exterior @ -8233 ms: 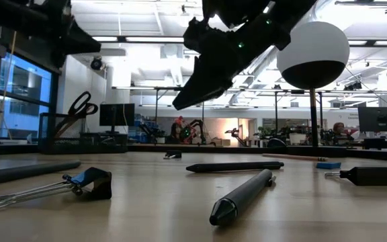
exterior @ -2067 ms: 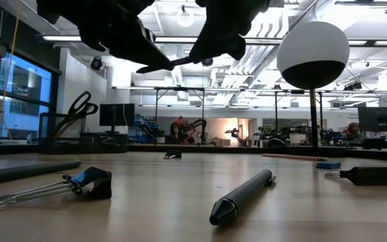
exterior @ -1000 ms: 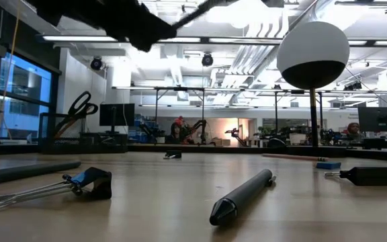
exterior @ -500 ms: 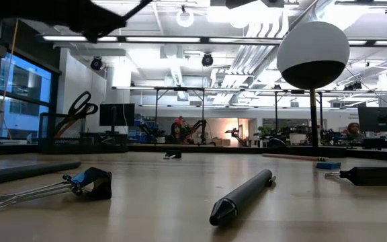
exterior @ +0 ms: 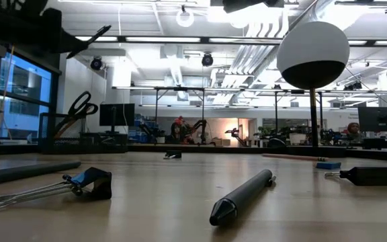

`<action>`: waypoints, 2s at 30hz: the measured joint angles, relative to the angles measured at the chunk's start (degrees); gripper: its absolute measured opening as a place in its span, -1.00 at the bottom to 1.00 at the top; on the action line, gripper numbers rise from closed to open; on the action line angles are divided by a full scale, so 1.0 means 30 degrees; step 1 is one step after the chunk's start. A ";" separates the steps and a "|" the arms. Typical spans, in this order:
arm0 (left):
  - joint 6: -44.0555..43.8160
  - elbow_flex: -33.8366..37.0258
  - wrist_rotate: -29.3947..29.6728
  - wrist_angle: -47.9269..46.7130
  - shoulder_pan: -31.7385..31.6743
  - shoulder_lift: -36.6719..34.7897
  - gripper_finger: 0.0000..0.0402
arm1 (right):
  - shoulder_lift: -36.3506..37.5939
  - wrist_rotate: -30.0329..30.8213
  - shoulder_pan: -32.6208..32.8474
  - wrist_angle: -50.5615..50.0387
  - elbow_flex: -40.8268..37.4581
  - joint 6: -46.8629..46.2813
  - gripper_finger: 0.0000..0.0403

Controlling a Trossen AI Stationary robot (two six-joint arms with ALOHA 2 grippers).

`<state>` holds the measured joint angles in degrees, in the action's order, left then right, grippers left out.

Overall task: Pick and place office supplies into organizer
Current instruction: Put the black pen into the black desk organizer

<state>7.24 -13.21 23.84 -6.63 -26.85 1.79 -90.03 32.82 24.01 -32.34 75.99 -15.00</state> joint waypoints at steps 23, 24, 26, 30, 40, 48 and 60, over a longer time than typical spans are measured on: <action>-0.0963 0.3759 -0.0713 0.2206 -0.8489 0.0085 -0.93 | -0.0012 -0.0010 0.0007 -0.0167 0.0000 -0.0068 -0.51; -0.1001 0.3759 -0.1188 0.2141 -0.8839 0.0189 -0.93 | -0.0012 -0.0010 0.0007 -0.0167 0.0000 -0.0068 -0.51; -0.0942 0.3759 -0.2025 0.1984 -0.9510 0.0430 -0.93 | -0.0012 -0.0008 0.0007 -0.0164 0.0000 -0.0068 -0.51; -0.0548 0.3759 -0.2836 0.1899 -1.0689 0.1506 -0.93 | -0.0012 -0.0021 0.0007 -0.0167 0.0000 -0.0153 -0.51; -0.1982 0.3668 -0.4310 0.2871 -1.2465 0.3999 -0.93 | -0.0012 -0.0101 0.0007 -0.0167 0.0000 -0.0148 -0.51; -0.2089 0.3526 -0.4287 0.3436 -1.2553 0.5072 -0.88 | -0.0012 -0.0138 0.0007 -0.0152 0.0000 -0.0199 -0.51; -0.2073 0.3388 -0.4457 0.3729 -1.2553 0.5992 -0.75 | -0.0012 -0.0462 0.0015 -0.0152 0.0000 -0.0490 -0.51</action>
<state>1.02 -3.05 10.47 4.56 -64.51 19.77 -90.06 31.43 24.05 -32.80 75.99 -16.47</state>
